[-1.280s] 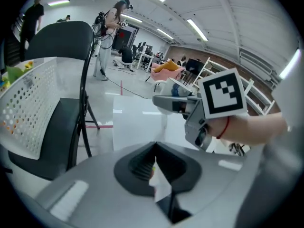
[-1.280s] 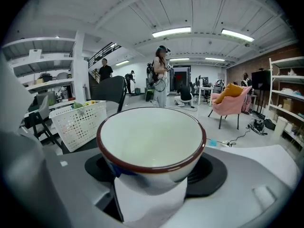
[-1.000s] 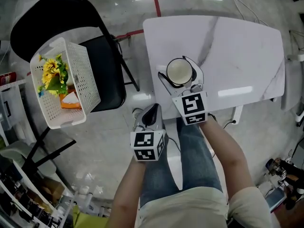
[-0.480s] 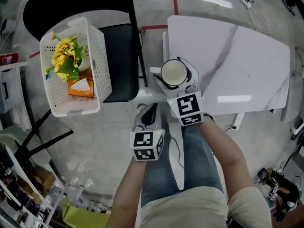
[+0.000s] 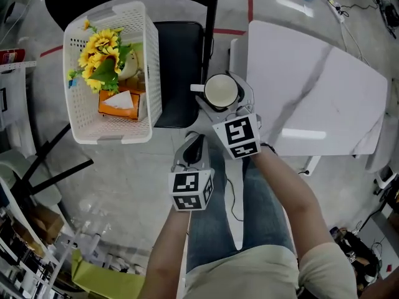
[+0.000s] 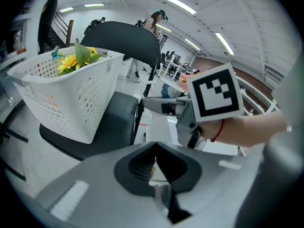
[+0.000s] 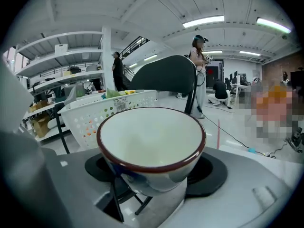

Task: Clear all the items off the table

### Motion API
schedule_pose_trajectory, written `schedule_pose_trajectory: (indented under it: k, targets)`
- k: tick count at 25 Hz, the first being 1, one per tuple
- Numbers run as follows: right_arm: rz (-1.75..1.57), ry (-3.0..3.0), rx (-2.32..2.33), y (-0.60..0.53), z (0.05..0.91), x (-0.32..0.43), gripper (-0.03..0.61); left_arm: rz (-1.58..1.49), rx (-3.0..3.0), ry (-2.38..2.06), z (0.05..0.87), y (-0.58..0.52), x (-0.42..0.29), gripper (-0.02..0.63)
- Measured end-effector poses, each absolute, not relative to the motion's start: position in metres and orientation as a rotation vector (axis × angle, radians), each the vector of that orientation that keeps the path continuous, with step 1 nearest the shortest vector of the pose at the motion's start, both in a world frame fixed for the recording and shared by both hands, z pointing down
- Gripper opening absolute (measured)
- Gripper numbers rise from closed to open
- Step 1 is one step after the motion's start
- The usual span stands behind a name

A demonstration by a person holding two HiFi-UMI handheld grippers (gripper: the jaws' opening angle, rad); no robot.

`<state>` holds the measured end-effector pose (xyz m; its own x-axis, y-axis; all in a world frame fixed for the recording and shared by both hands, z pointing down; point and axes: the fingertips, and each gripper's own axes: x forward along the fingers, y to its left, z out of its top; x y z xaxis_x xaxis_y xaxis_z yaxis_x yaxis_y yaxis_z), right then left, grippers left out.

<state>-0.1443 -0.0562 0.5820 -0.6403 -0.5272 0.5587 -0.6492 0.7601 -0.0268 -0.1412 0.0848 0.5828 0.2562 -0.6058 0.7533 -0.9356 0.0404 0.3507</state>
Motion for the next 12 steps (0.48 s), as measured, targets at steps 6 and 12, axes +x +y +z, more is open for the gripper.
schedule_pose_trajectory:
  k: [6, 12]
  targets:
    - [0.301, -2.427, 0.809, -0.056, 0.606, -0.188, 0.394, 0.456, 1.613, -1.474, 0.594, 0.086, -0.176, 0.009]
    - [0.284, -2.413, 0.768, -0.056, 0.635, -0.222, 0.394, 0.440, 1.574, -1.494, 0.607, 0.090, -0.203, 0.009]
